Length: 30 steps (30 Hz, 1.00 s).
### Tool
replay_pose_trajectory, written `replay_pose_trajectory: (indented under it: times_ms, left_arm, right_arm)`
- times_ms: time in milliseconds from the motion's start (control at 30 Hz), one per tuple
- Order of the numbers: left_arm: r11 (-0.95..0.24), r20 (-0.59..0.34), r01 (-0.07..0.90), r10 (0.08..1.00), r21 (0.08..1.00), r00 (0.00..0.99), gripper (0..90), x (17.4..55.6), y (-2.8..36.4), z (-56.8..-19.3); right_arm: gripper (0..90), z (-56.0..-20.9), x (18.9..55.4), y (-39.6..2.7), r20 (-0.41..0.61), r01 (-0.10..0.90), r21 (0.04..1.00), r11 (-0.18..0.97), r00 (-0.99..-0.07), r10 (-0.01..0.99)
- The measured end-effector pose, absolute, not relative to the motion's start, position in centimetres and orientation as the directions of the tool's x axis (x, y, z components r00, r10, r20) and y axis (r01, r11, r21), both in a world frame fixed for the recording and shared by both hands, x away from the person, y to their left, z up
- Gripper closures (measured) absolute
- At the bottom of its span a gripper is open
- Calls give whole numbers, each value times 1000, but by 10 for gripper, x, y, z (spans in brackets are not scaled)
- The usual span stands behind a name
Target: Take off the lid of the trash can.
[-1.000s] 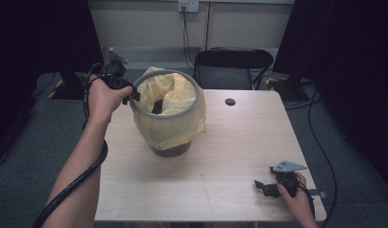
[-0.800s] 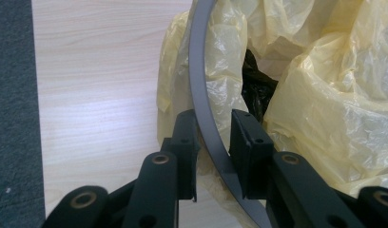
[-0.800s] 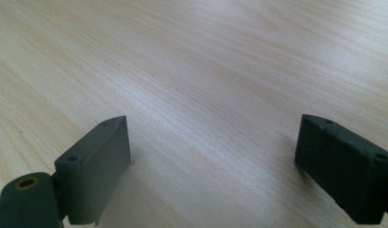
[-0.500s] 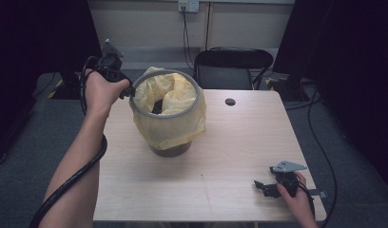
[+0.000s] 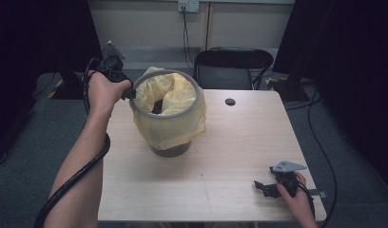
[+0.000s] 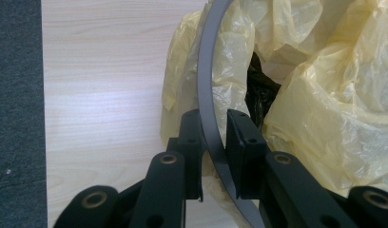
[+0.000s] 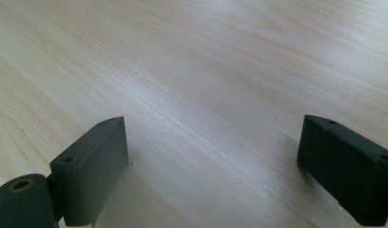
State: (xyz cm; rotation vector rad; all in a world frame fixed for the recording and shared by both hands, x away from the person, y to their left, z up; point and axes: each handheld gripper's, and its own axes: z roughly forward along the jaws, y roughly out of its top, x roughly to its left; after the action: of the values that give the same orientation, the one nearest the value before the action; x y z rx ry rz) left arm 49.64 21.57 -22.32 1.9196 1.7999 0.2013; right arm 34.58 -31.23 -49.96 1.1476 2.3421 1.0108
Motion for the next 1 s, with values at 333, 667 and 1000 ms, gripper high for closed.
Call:
replay_pose_trajectory:
  times_ms: [333, 667, 1000]
  left_arm:
    - [41, -276, 875, 955, 483, 108, 802, 496, 221, -204]
    - [129, -405, 878, 911, 461, 79, 835, 506, 242, -212]
    - [136, -457, 878, 884, 459, 102, 838, 500, 248, -209]
  right_arm:
    - [89, -500, 346, -312, 5, 545, 726, 419, -614, 789]
    - [86, -500, 346, -312, 5, 545, 726, 421, -616, 788]
    - [85, -500, 346, -312, 5, 545, 725, 421, -616, 788]
